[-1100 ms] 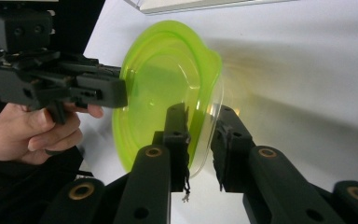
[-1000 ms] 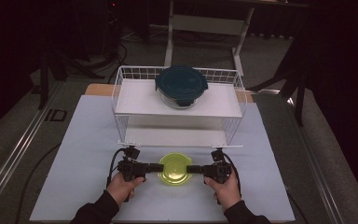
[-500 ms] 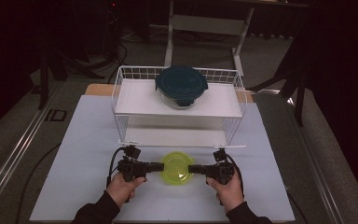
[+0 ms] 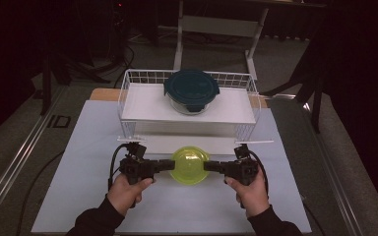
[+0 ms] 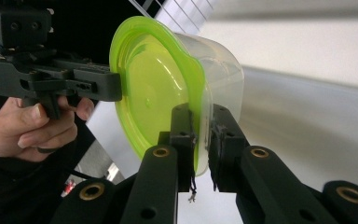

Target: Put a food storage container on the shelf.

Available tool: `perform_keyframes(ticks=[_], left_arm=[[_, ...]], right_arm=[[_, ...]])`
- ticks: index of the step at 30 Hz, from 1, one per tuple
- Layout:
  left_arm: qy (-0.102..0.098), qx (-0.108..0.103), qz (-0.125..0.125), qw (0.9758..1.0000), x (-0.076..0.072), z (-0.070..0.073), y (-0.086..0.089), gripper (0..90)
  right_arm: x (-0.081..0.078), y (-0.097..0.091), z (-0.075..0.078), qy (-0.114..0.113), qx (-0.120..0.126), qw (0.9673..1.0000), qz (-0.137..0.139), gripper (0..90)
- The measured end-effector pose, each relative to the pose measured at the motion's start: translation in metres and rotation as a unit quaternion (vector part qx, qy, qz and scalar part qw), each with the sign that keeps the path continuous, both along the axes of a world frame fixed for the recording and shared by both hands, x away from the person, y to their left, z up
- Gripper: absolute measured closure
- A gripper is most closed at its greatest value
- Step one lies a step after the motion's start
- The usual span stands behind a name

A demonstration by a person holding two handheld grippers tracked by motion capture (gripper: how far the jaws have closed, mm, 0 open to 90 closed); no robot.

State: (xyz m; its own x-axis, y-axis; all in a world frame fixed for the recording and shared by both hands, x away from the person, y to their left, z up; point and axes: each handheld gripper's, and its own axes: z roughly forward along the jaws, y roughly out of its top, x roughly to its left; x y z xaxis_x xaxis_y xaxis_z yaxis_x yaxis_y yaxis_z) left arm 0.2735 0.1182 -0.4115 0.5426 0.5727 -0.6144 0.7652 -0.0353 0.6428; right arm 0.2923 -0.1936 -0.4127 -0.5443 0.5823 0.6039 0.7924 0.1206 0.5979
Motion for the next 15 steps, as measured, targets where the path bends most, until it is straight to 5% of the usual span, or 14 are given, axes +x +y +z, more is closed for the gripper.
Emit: perform_keyframes(ticks=[15], left_arm=[[-0.06, -0.018, 0.009, 0.998, 0.007, 0.082, -0.001, 82.7]], right_arm=[[0.004, -0.003, 0.085, -0.066, 0.009, 0.9977, -0.006, 81.2]])
